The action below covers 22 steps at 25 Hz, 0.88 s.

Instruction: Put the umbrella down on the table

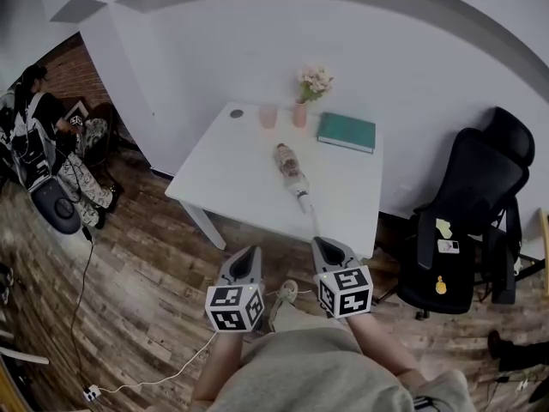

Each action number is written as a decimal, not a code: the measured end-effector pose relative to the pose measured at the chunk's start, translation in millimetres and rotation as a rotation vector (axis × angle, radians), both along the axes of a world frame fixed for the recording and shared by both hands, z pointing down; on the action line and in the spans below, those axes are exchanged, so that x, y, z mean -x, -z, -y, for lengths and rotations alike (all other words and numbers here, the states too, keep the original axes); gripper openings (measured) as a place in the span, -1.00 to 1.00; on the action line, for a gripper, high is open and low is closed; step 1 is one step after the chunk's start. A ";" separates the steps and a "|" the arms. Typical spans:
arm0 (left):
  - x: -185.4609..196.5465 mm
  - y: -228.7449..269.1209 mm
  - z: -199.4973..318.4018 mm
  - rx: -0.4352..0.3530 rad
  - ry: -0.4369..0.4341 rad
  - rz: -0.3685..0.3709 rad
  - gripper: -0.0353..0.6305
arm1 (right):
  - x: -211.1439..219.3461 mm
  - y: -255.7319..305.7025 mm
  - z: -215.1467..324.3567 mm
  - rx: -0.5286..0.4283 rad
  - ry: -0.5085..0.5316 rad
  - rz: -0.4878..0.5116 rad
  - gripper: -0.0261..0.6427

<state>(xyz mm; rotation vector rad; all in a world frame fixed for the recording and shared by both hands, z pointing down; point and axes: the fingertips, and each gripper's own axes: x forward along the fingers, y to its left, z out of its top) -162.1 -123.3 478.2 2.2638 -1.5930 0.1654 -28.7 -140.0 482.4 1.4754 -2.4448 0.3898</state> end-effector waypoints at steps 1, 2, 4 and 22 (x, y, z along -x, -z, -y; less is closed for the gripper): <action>0.1 0.1 1.0 0.000 -0.001 0.002 -0.87 | 0.5 -0.1 0.6 0.001 0.000 -0.002 -0.92; 0.3 0.2 2.2 0.001 -0.002 0.004 -0.87 | 1.2 0.2 1.3 0.000 0.001 -0.004 -0.92; 1.3 -0.2 4.3 0.003 -0.004 0.007 -0.87 | 3.1 1.4 2.5 -0.005 0.003 -0.008 -0.92; 5.6 -2.0 20.2 0.016 -0.005 -0.008 -0.87 | 11.9 5.9 18.0 -0.020 0.028 -0.015 -0.92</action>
